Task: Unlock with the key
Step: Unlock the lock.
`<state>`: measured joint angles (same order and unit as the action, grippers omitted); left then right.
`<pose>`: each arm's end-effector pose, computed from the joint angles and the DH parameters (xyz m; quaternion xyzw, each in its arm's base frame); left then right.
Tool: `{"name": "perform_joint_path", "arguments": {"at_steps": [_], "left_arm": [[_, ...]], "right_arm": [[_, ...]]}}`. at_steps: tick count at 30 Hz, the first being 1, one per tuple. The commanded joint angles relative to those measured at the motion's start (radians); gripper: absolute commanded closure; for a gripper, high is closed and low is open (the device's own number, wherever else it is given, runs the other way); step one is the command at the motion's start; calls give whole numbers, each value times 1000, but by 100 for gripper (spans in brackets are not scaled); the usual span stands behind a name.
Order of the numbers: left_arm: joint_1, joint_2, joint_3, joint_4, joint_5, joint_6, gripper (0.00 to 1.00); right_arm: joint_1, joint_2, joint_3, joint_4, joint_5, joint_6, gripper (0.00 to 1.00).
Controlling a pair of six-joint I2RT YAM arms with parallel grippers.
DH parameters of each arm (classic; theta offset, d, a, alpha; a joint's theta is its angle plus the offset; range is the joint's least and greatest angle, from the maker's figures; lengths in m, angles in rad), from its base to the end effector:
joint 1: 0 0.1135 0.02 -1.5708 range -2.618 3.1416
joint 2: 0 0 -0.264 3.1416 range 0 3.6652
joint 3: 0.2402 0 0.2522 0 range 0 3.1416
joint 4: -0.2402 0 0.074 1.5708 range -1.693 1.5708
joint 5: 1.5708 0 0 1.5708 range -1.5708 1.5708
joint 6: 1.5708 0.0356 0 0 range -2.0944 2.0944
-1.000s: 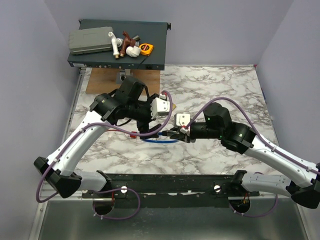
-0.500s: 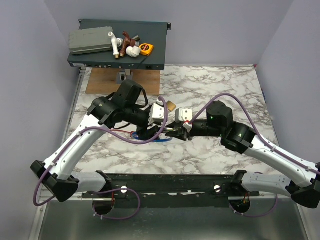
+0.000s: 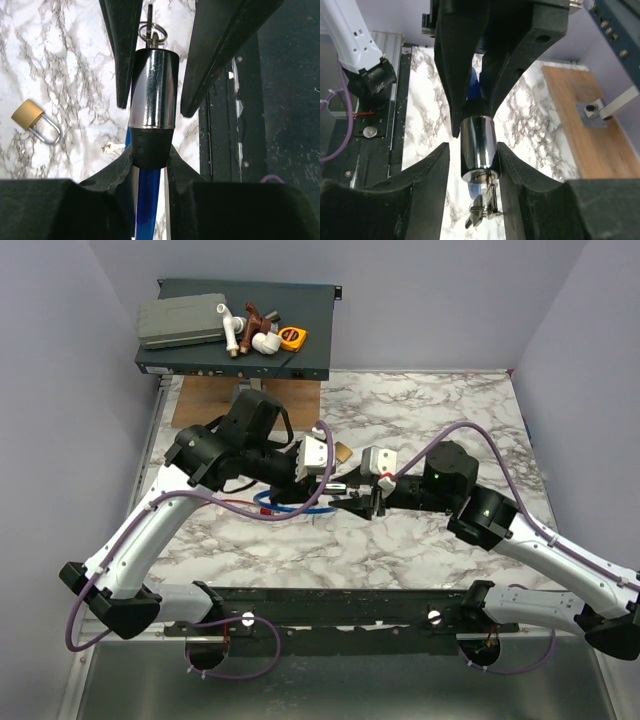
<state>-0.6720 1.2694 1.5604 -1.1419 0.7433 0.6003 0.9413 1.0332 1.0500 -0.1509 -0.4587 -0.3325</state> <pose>0.1612 -0.1590 0.4180 0.6210 0.6254 -0.3514 0.3158 0.1248 0.1982 0.3902 -0.5563 0.5005 0.3554 0.5601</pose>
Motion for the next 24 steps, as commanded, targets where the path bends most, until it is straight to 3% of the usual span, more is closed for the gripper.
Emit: {"name": "perform_joint_path", "arguments": {"at_steps": [1,4,9,12,16,21,24], "left_arm": [[1,68,184,-240,-26,52,100],[7,88,191,-315,18,102,100],[11,11,85,-190,37,130,100],[11,12,103,-195,20,124,100],[10,-12,68,-185,20,149,100],[10,-19,31,-191,42,175,100],[11,-22,25,-192,59,180,100]], "right_arm": [[6,-48,68,11,47,19,49],[6,-61,116,-72,87,6,41],[5,-101,136,-154,160,20,37],[7,-111,139,-169,204,79,36],[7,-86,153,-232,144,125,42],[5,-84,161,-282,48,107,62],[5,-81,176,-305,32,94,60]]}}
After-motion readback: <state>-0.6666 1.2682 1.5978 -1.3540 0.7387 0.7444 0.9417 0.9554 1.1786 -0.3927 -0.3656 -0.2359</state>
